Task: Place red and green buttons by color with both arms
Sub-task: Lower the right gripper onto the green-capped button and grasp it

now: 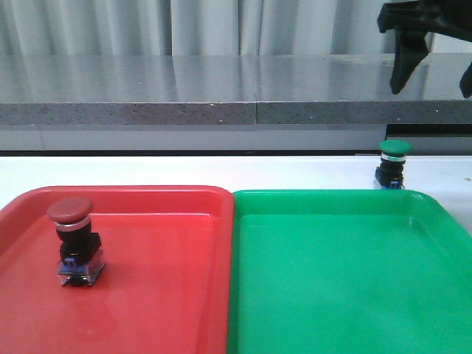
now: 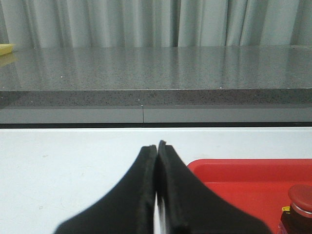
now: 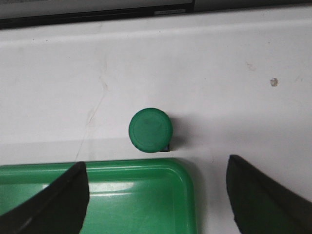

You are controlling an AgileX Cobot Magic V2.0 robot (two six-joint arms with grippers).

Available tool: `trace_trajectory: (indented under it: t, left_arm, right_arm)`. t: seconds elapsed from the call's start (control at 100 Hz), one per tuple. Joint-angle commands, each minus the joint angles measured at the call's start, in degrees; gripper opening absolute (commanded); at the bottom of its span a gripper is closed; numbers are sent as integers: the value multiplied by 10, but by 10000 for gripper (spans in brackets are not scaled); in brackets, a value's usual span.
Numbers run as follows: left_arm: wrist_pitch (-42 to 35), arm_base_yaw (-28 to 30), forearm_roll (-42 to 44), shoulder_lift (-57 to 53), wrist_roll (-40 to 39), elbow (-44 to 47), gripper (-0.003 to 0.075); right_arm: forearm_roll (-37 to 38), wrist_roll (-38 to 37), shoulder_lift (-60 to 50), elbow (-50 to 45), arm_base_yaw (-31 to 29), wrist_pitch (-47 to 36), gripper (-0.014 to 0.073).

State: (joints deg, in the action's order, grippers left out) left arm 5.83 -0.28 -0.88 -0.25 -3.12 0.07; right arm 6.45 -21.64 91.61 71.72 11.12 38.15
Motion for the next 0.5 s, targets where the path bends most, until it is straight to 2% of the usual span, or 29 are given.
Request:
trace_trajectory:
  t: [0.0,0.32,0.49]
  left_arm:
    - [-42,1,-5,-18,-7,7,-20]
    - [-42,1,-5,-18,-7,7,-20]
    - [-42,1,-5,-18,-7,7,-20]
  right_arm:
    - [12,-3,11,44,0,-3,573]
    - [7,-2,133,165,0,107,573]
    - [-10,-2,174,194,0,129,573]
